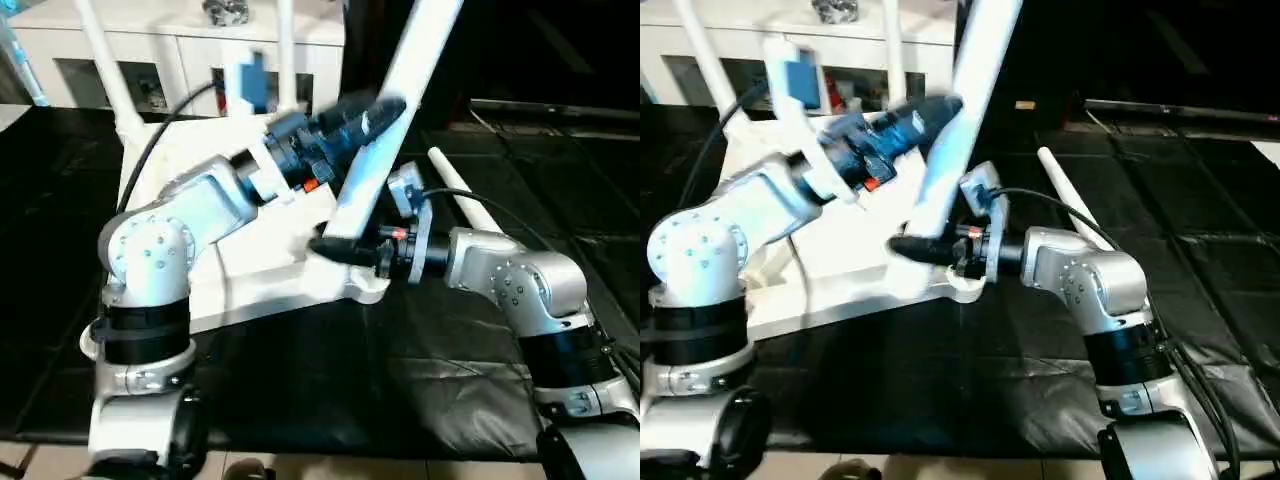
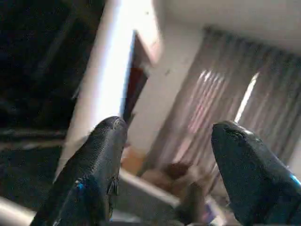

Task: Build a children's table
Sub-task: Pick table leg

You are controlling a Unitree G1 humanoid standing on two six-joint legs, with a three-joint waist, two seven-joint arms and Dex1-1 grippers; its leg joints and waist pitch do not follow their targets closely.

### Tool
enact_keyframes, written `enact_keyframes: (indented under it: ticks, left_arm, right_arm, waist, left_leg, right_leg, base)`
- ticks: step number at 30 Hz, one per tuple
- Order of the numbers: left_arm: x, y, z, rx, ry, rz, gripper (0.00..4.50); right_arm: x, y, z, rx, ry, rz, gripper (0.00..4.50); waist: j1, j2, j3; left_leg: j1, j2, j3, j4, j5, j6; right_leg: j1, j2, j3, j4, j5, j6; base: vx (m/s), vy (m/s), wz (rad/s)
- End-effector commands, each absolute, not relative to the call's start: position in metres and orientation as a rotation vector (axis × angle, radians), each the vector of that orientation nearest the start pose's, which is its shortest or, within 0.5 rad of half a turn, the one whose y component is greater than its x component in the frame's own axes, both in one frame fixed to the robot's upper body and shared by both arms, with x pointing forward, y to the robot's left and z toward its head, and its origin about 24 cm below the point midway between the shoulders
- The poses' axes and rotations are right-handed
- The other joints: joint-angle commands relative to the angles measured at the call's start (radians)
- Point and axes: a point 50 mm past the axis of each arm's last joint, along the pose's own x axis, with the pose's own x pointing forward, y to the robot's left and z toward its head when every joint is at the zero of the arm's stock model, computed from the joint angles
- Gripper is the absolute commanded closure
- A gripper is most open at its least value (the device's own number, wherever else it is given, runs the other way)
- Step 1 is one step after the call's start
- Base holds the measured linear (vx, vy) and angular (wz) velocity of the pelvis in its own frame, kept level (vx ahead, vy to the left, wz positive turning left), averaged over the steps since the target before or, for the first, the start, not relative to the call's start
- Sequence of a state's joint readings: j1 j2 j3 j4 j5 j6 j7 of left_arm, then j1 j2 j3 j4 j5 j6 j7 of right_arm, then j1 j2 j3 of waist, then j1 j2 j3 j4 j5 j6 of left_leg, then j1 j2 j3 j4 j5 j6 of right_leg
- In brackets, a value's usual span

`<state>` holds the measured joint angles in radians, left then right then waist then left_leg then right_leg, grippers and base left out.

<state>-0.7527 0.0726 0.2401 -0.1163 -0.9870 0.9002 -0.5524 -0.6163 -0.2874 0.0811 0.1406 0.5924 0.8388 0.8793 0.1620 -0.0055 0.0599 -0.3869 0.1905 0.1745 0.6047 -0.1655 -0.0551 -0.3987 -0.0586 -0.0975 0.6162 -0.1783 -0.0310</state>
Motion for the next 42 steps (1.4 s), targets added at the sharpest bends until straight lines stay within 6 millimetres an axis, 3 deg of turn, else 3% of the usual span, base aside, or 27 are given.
enact_keyframes:
  ticks: [1, 5, 7, 9, 12, 13, 14, 16, 17, 20, 21, 22, 23, 24, 25, 26, 27, 30, 36, 38, 39, 42]
  left_arm:
    - [0.298, 0.088, 0.255, -0.722, -0.228, -1.258, 1.23]
    - [0.298, 0.092, 0.261, -0.78, -0.283, -1.256, 1.23]
    - [0.298, 0.098, 0.262, -0.781, -0.296, -1.253, 1.23]
    - [0.299, 0.104, 0.258, -0.732, -0.287, -1.232, 1.23]
    - [0.306, 0.112, 0.24, -0.526, -0.198, -1.139, 1.23]
    - [0.306, 0.112, 0.239, -0.518, -0.195, -1.135, 1.23]
    - [0.31, 0.116, 0.224, -0.362, -0.121, -1.087, 1.23]
    - [0.31, 0.117, 0.217, -0.291, -0.084, -1.073, 1.23]
    - [0.31, 0.121, 0.2, -0.155, -0.006, -1.056, 1.23]
    - [0.308, 0.123, 0.18, -0.023, 0.074, -1.063, 1.23]
    - [0.307, 0.123, 0.175, 0.016, 0.098, -1.069, 1.23]
    - [0.304, 0.124, 0.156, 0.119, 0.181, -1.093, 1.23]
    - [0.304, 0.124, 0.156, 0.119, 0.181, -1.093, 1.23]
    - [0.301, 0.126, 0.134, 0.232, 0.285, -1.099, 1.23]
    - [0.301, 0.127, 0.127, 0.278, 0.308, -1.098, 1.23]
    - [0.302, 0.128, 0.12, 0.29, 0.33, -1.094, 1.23]
    - [0.302, 0.128, 0.115, 0.298, 0.344, -1.091, 1.23]
    - [0.303, 0.129, 0.097, 0.375, 0.378, -1.075, 1.23]
    - [0.306, 0.13, 0.076, 0.409, 0.416, -1.043, 1.23]
    - [0.307, 0.131, 0.074, 0.406, 0.419, -1.042, 1.23]
    - [0.309, 0.13, 0.072, 0.388, 0.411, -1.033, 1.5]
    - [0.313, 0.128, 0.071, 0.365, 0.394, -1.031, 1.61]
  right_arm:
    - [0.314, -0.104, 0.135, 0.333, 0.302, 1.167, 2.57]
    - [0.315, -0.105, 0.135, 0.352, 0.274, 1.123, 2.57]
    - [0.316, -0.107, 0.134, 0.349, 0.258, 1.088, 2.57]
    - [0.319, -0.111, 0.131, 0.321, 0.238, 1.035, 2.57]
    - [0.324, -0.118, 0.129, 0.302, 0.199, 0.948, 2.57]
    - [0.325, -0.118, 0.129, 0.302, 0.198, 0.945, 2.57]
    - [0.328, -0.124, 0.126, 0.271, 0.197, 0.88, 2.57]
    - [0.329, -0.127, 0.125, 0.244, 0.197, 0.851, 2.57]
    - [0.33, -0.132, 0.12, 0.179, 0.2, 0.795, 2.57]
    - [0.331, -0.137, 0.115, 0.15, 0.204, 0.749, 2.57]
    - [0.331, -0.137, 0.114, 0.148, 0.205, 0.74, 2.57]
    - [0.33, -0.139, 0.11, 0.131, 0.212, 0.709, 2.57]
    - [0.33, -0.139, 0.11, 0.131, 0.212, 0.709, 2.57]
    - [0.328, -0.139, 0.105, 0.09, 0.222, 0.688, 2.57]
    - [0.327, -0.139, 0.103, 0.073, 0.226, 0.689, 2.57]
    - [0.325, -0.138, 0.101, 0.055, 0.223, 0.694, 2.57]
    - [0.323, -0.137, 0.1, 0.04, 0.216, 0.697, 2.57]
    - [0.317, -0.136, 0.098, 0.029, 0.201, 0.699, 2.57]
    - [0.311, -0.136, 0.095, 0.04, 0.184, 0.69, 2.57]
    - [0.31, -0.135, 0.095, 0.039, 0.176, 0.69, 2.57]
    - [0.31, -0.135, 0.094, 0.042, 0.173, 0.689, 2.57]
    - [0.31, -0.134, 0.094, 0.041, 0.171, 0.689, 2.57]
  waist:
    - [-0.001, 0.003, -0.081]
    - [0.0, 0.003, -0.082]
    - [-0.003, 0.008, -0.081]
    - [-0.003, 0.007, -0.081]
    - [-0.006, 0.009, -0.08]
    - [-0.007, 0.004, -0.079]
    - [-0.008, 0.005, -0.079]
    - [-0.012, 0.011, -0.08]
    - [-0.012, 0.009, -0.079]
    - [-0.017, 0.011, -0.079]
    - [-0.02, 0.009, -0.08]
    - [-0.018, 0.008, -0.079]
    - [-0.024, 0.009, -0.077]
    - [-0.024, 0.012, -0.078]
    - [-0.025, 0.013, -0.076]
    - [-0.026, 0.02, -0.078]
    - [-0.027, 0.016, -0.077]
    - [-0.027, 0.023, -0.078]
    - [-0.025, 0.017, -0.077]
    - [-0.026, 0.019, -0.077]
    - [-0.027, 0.012, -0.077]
    - [-0.025, 0.016, -0.077]
  left_leg:
    - [0.018, 0.041, -0.018, -0.061, -0.153, -0.02]
    - [0.018, 0.04, -0.018, -0.061, -0.153, -0.024]
    - [0.02, 0.04, -0.019, -0.063, -0.166, -0.029]
    - [0.02, 0.04, -0.019, -0.065, -0.167, -0.035]
    - [0.024, 0.04, -0.019, -0.068, -0.172, -0.04]
    - [0.024, 0.041, -0.02, -0.069, -0.169, -0.039]
    - [0.025, 0.042, -0.022, -0.072, -0.167, -0.038]
    - [0.029, 0.043, -0.022, -0.072, -0.171, -0.049]
    - [0.028, 0.045, -0.024, -0.074, -0.172, -0.053]
    - [0.027, 0.043, -0.021, -0.074, -0.176, -0.06]
    - [0.027, 0.042, -0.018, -0.072, -0.175, -0.059]
    - [0.026, 0.042, -0.02, -0.073, -0.172, -0.054]
    - [0.023, 0.04, -0.018, -0.074, -0.177, -0.052]
    - [0.026, 0.041, -0.018, -0.073, -0.179, -0.055]
    - [0.027, 0.041, -0.018, -0.074, -0.186, -0.053]
    - [0.028, 0.039, -0.018, -0.073, -0.19, -0.056]
    - [0.028, 0.039, -0.017, -0.072, -0.195, -0.055]
    - [0.029, 0.041, -0.02, -0.074, -0.215, -0.055]
    - [0.029, 0.042, -0.019, -0.073, -0.235, -0.045]
    - [0.027, 0.042, -0.02, -0.074, -0.234, -0.043]
    - [0.027, 0.042, -0.019, -0.074, -0.229, -0.04]
    - [0.028, 0.042, -0.019, -0.073, -0.232, -0.038]
  right_leg:
    - [0.059, -0.089, 0.057, -0.076, -0.228, -0.117]
    - [0.059, -0.088, 0.057, -0.078, -0.235, -0.104]
    - [0.056, -0.086, 0.057, -0.079, -0.231, -0.099]
    - [0.056, -0.086, 0.057, -0.078, -0.24, -0.089]
    - [0.053, -0.085, 0.059, -0.078, -0.258, -0.059]
    - [0.054, -0.086, 0.059, -0.081, -0.26, -0.055]
    - [0.052, -0.086, 0.059, -0.082, -0.268, -0.048]
    - [0.048, -0.086, 0.06, -0.078, -0.264, -0.042]
    - [0.049, -0.089, 0.06, -0.078, -0.259, -0.051]
    - [0.05, -0.088, 0.062, -0.074, -0.244, -0.062]
    - [0.051, -0.088, 0.063, -0.069, -0.222, -0.081]
    - [0.052, -0.089, 0.063, -0.073, -0.224, -0.081]
    - [0.052, -0.087, 0.064, -0.069, -0.23, -0.083]
    - [0.052, -0.089, 0.064, -0.07, -0.229, -0.087]
    - [0.049, -0.087, 0.065, -0.075, -0.242, -0.08]
    - [0.05, -0.087, 0.065, -0.073, -0.244, -0.077]
    - [0.05, -0.088, 0.065, -0.077, -0.246, -0.077]
    - [0.05, -0.088, 0.065, -0.08, -0.25, -0.08]
    - [0.05, -0.092, 0.064, -0.082, -0.268, -0.097]
    - [0.05, -0.093, 0.064, -0.082, -0.276, -0.099]
    - [0.05, -0.092, 0.064, -0.083, -0.273, -0.1]
    - [0.049, -0.094, 0.064, -0.084, -0.287, -0.098]
  base:
    - [0.0, 0.0, 0.0]
    - [0.0, 0.0, 0.0]
    - [0.0, 0.0, 0.0]
    - [0.0, 0.0, 0.0]
    - [0.0, 0.0, 0.0]
    - [0.0, 0.0, 0.0]
    - [0.0, 0.0, 0.0]
    - [0.0, 0.0, 0.0]
    - [0.0, 0.0, 0.0]
    - [0.0, 0.0, 0.0]
    - [0.0, 0.0, 0.0]
    - [0.0, 0.0, 0.0]
    - [0.0, 0.0, 0.0]
    - [0.0, 0.0, 0.0]
    - [0.0, 0.0, 0.0]
    - [0.0, 0.0, 0.0]
    - [0.0, 0.0, 0.0]
    - [0.0, 0.0, 0.0]
    - [0.0, 0.0, 0.0]
    - [0.0, 0.0, 0.0]
    - [0.0, 0.0, 0.0]
    - [0.0, 0.0, 0.0]
